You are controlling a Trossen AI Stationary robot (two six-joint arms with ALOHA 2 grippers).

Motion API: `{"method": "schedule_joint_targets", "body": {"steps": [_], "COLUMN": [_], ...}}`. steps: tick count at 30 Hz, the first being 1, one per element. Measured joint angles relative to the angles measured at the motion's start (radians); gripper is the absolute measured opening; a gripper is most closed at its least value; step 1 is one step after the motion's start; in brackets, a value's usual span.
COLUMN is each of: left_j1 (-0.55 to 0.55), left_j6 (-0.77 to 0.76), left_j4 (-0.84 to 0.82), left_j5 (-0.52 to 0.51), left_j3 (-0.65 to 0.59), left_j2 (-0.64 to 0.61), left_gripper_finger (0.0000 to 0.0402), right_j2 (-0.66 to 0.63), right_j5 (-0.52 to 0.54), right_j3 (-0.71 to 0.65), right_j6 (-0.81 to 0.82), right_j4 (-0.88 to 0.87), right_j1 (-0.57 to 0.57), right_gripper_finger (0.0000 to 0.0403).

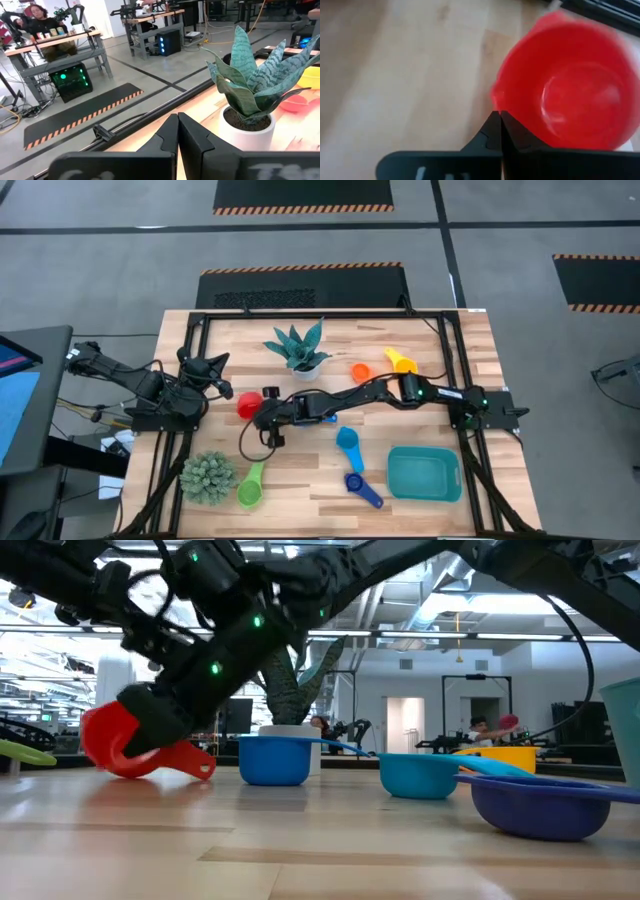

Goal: Nest measuring cups in basket
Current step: Move the orange measuring cup to the center right of the table

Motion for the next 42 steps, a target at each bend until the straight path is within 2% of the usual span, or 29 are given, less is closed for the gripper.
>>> {"method": "schedule_joint_targets", "body": {"steps": [6, 12, 15, 20, 28, 35, 42], "left_j1": [0.0, 0.0, 0.0, 0.0, 0.0, 0.0, 0.0], "left_j6": [0.0, 0.0, 0.0, -0.017, -0.021, -0.024, -0.024], "left_j4": [0.0, 0.0, -0.001, -0.007, -0.008, -0.008, -0.008], "left_j5": [0.01, 0.046, 0.069, 0.076, 0.081, 0.095, 0.106], "left_j3": [0.0, 0.0, 0.0, 0.0, 0.0, 0.0, 0.0], "left_j2": [0.0, 0.0, 0.0, 0.0, 0.001, 0.0, 0.0], "left_gripper_finger": [0.0, 0.0, 0.0, 0.0, 0.0, 0.0, 0.0], "right_j2": [-0.001, -0.001, -0.008, -0.051, -0.061, -0.061, -0.055], "right_j5": [-0.001, 0.005, 0.09, 0.336, 0.344, 0.343, 0.335], "right_j3": [0.078, 0.101, 0.101, 0.102, 0.102, 0.102, 0.102], "right_j6": [0.001, 0.001, 0.0, -0.053, -0.121, -0.251, -0.232], "right_j4": [-0.131, -0.169, -0.18, -0.198, -0.197, -0.171, -0.156], "right_j1": [0.042, 0.071, 0.082, 0.098, 0.108, 0.11, 0.091], "right_gripper_finger": [0.0007, 0.0012, 0.0025, 0.0032, 0.0034, 0.0098, 0.0198]}}
